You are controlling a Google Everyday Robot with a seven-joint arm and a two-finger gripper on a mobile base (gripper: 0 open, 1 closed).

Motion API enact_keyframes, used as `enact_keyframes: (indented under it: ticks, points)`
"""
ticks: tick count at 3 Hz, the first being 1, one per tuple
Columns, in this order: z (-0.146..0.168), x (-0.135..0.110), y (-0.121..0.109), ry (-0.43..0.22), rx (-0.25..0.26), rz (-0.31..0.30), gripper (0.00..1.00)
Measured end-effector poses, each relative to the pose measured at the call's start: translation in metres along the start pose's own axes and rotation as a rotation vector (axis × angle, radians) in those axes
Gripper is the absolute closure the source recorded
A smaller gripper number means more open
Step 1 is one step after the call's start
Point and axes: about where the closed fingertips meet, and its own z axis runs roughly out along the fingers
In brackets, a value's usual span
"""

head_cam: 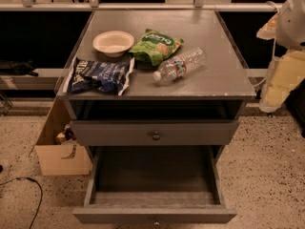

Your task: Place water bottle into middle drawer

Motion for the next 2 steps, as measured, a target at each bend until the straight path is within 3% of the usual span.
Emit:
enact_keyframes:
  ticks: [2]
  points:
    - [0.014, -0.020, -0.073, -0.015, 0.011, -0.090, 0.00]
